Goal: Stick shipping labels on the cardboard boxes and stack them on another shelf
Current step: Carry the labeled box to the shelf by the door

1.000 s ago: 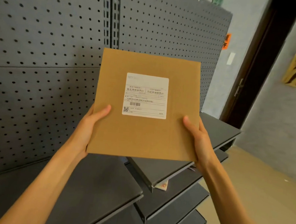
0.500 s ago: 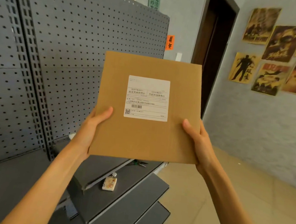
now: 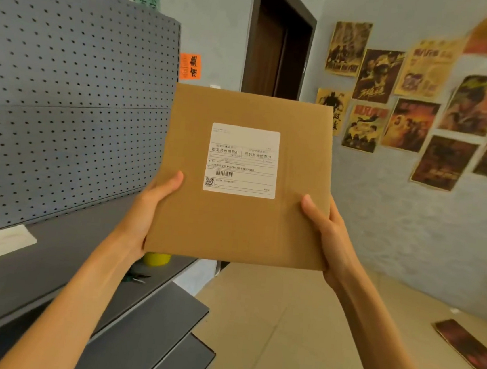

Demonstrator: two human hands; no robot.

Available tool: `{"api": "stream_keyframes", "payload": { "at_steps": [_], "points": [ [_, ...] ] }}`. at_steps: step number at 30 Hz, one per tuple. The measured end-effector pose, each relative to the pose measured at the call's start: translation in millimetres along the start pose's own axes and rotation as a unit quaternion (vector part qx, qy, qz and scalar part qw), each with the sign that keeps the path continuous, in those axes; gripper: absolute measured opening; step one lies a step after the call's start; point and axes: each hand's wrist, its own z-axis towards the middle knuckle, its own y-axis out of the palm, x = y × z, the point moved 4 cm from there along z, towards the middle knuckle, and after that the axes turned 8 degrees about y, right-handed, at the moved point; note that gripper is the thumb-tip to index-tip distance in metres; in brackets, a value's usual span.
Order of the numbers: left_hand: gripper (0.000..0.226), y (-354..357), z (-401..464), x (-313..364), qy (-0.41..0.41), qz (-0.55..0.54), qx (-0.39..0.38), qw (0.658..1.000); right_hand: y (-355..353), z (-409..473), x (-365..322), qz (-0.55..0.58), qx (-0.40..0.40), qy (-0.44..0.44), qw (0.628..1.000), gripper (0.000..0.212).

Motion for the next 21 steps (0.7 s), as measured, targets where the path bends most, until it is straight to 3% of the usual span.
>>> {"api": "stream_keyframes", "payload": {
  "at_steps": [13, 21],
  "points": [
    [0.055, 60.8, 85.6, -68.3, -0.029, -0.033, -0.028, 0.999, -74.4, 77.2, 24.2, 0.002, 0.035, 0.017, 0.999, 0.06],
    [0.056, 43.2, 177.9, -83.3, 0.03, -0.026, 0.036, 0.999, -59.7, 202.7, 30.2, -0.016, -0.004, 0.016, 1.0, 0.06]
  ]
}}
